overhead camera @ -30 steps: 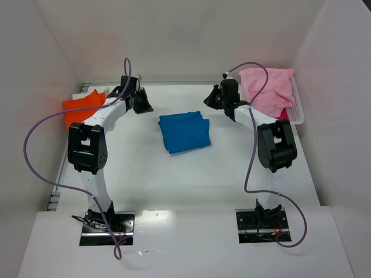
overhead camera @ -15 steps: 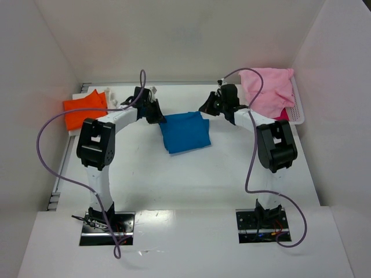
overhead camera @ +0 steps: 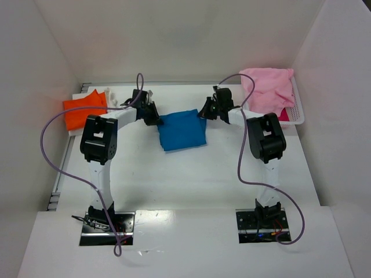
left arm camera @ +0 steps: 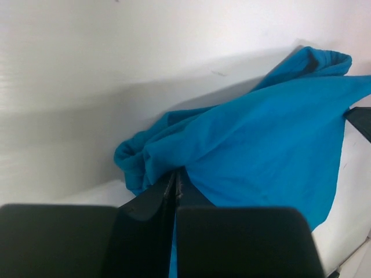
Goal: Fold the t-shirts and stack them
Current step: Fold the long partially folded tshirt into a neat square, then put the neatly folded tshirt into the corner of the board with the left arm
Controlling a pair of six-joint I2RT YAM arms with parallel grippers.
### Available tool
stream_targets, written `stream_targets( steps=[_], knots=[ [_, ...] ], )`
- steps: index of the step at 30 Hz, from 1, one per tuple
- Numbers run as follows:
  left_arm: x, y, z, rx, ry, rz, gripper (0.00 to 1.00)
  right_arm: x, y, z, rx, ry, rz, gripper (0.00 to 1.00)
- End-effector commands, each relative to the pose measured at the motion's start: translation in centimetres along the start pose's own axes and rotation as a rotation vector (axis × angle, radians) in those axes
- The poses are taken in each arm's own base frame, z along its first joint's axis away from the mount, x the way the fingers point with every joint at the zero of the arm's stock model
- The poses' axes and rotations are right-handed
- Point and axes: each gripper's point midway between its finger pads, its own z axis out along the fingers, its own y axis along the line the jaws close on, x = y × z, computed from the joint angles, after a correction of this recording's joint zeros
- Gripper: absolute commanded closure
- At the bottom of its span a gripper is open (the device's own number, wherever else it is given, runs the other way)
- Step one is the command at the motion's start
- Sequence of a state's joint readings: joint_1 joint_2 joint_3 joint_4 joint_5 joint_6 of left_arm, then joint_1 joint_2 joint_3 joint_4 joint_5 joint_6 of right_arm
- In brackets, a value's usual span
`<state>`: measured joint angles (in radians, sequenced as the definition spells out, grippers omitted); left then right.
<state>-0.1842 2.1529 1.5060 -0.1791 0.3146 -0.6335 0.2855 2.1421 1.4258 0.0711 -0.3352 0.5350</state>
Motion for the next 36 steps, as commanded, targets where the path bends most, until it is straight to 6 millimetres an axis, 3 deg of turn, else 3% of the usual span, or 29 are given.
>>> stream_targets(
  steps=[1,4,10,14,16,21,26,29,36],
  knots=[
    [-1.8,-0.7,-0.5,0.030,-0.033,0.031,0.94,-3.0,1.6,0.1,-0.017,-0.064,-0.036,1.00],
    [-3.3,-3.0,-3.2,0.079,-0.078,0.070,0.81,-4.5,2.1,-0.8,0.011,-0.094,-0.057,1.00],
    [-5.2,-7.2,-10.4,0.142,-0.194,0.156,0.44,-7.2,5.8,-7.1,-0.018,-0.197,-0.102,0.98],
    [-4.4,-6.9,-13.8,0.100,-0.255,0.140,0.24,-6.6,6.8,-10.8,-0.020,-0.219,-0.112,0.91],
    [-2.1,-4.3,-13.0,0.034,-0.221,0.102,0.20,-5.9,7.6,-12.4,-0.035,-0.220,-0.140,0.91],
    [2.4,-0.9,-10.4,0.002,-0.141,0.039,0.18,-2.3,7.0,-12.4,-0.016,-0.150,-0.166,1.00],
    [4.0,0.8,-8.4,-0.011,-0.109,0.009,0.18,0.9,6.5,-9.7,0.040,-0.050,-0.198,1.00],
    [4.3,1.5,-7.5,-0.026,-0.097,-0.006,0.18,1.6,5.6,-7.9,0.128,-0.024,-0.216,1.00],
    [4.8,0.8,-5.0,0.061,-0.065,-0.102,0.17,2.6,3.0,-4.9,0.254,0.048,-0.233,1.00]
  ],
)
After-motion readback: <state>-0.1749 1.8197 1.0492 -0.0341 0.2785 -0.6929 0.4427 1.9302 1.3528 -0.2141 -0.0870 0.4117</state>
